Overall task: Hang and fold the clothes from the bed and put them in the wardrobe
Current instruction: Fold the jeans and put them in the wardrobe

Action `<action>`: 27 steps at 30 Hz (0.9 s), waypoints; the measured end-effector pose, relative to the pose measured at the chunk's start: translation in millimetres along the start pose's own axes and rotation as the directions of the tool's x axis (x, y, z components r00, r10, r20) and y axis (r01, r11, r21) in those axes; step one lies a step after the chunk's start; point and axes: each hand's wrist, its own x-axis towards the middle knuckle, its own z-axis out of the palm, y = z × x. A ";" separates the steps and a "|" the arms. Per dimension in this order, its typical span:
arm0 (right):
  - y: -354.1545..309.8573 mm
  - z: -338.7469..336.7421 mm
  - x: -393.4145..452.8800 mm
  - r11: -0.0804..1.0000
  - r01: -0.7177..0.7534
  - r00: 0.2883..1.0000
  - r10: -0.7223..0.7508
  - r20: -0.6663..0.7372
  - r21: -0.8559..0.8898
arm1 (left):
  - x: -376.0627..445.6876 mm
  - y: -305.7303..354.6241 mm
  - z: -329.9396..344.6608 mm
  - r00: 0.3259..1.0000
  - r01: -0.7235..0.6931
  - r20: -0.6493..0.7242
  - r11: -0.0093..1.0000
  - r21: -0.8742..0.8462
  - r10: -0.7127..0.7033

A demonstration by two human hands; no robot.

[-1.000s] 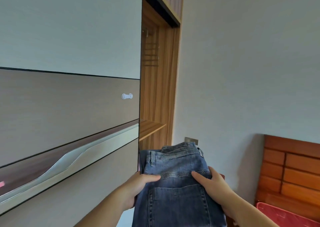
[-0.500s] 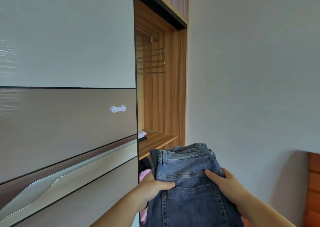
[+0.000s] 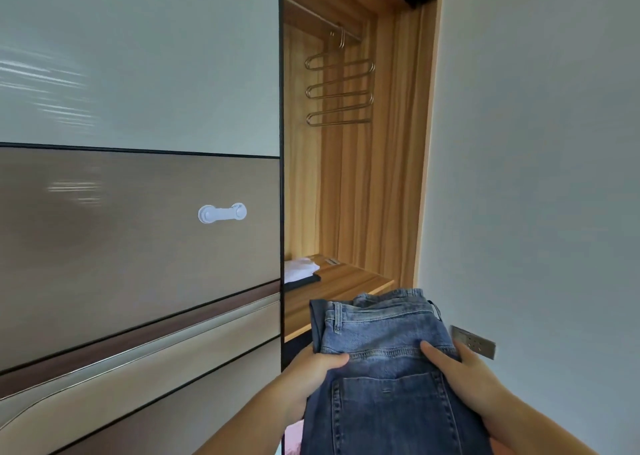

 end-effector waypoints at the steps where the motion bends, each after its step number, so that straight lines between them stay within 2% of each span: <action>1: 0.9 -0.7 19.7 1.000 -0.005 1.000 0.004 -0.009 -0.015 | 21.8 -0.1 -0.3 1.000 0.019 0.005 1.000 -0.016 -0.019; 5: 3.7 -9.9 92.4 0.998 -0.043 0.999 0.044 0.022 -0.053 | 95.4 3.2 7.2 0.999 0.044 0.005 0.998 -0.053 -0.044; 9: 7.7 -18.6 165.9 0.997 -0.061 0.997 0.064 0.053 -0.056 | 160.3 16.6 15.4 0.998 0.045 -0.032 0.999 -0.015 -0.045; 12: 15.8 -17.2 228.8 0.995 -0.093 0.987 0.096 0.130 -0.027 | 205.7 28.9 14.2 0.995 0.084 -0.055 0.996 0.024 -0.082; 20: 22.5 10.3 389.3 0.998 -0.064 0.920 0.064 0.387 -0.013 | 299.9 61.3 -0.3 0.961 0.061 -0.276 0.990 0.131 -0.022; 27: 5.8 74.1 487.2 0.997 0.006 0.823 0.040 0.566 -0.079 | 367.0 67.8 -49.2 0.895 0.007 -0.446 0.999 0.045 0.014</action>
